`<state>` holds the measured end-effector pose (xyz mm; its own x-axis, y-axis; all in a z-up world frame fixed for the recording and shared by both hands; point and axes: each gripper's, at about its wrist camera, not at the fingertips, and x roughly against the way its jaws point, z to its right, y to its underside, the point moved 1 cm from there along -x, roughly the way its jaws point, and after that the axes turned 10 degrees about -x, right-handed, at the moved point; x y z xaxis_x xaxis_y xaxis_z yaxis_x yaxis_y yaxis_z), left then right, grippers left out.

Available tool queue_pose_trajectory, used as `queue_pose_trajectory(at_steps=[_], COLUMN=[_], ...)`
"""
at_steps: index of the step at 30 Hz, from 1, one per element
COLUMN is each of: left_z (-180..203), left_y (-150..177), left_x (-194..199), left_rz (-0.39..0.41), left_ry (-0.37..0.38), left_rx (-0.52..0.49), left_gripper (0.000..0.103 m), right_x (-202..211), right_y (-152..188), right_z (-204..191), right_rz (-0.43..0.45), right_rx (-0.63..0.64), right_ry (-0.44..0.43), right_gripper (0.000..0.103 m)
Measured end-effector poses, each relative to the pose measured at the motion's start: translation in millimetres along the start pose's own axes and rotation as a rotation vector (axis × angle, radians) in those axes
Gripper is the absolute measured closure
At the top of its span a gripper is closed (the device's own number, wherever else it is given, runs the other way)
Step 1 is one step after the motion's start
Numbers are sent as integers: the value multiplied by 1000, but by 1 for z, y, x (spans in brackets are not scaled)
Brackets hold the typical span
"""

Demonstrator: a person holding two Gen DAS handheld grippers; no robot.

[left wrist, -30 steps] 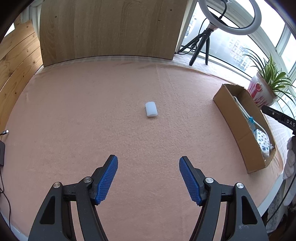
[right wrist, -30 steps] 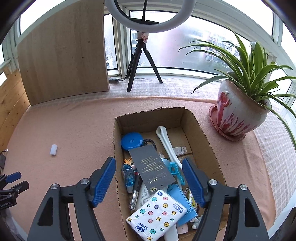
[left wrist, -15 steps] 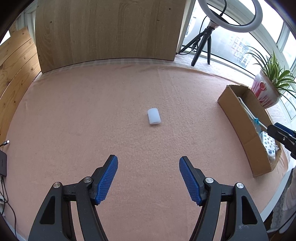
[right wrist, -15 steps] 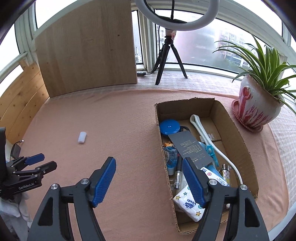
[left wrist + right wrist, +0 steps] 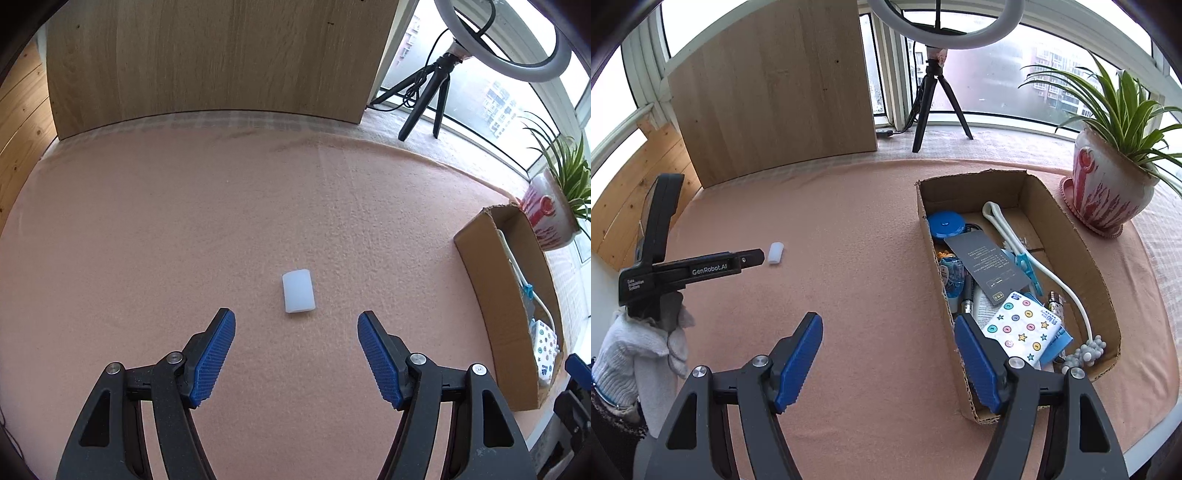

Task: Organize objects
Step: 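Grasp the small white cylinder with the left gripper, then carry the white cylinder with the left gripper into the box and open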

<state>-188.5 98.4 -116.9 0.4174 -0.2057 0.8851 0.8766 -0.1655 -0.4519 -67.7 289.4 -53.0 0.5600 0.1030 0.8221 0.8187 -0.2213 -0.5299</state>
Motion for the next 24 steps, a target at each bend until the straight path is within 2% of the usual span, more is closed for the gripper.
queue_pose_trajectory(at_steps=[7,14,17,20,24], left_z=[13,16,17,15,9], left_y=[-16,-21,-21,-21,-19], left_x=[-23,-48,-50,-49,-45], left_rz=[-15,-74,-65,-63,-53], left_ry=[-64,-85,-101,-96,-53], left_rx=[-29,-50,-64,-74,-62], left_gripper=[34,60,66,83,89], right_x=[15,32,36,38,38], right_y=[3,3,2,2,3], right_z=[21,28,31,35,44], right_rz=[0,31,42,49,51], right_rx=[-60,-76,-81,-87,-107], right_ry=[40,87,89,91,95], right_gripper=[33,33,33,33,33])
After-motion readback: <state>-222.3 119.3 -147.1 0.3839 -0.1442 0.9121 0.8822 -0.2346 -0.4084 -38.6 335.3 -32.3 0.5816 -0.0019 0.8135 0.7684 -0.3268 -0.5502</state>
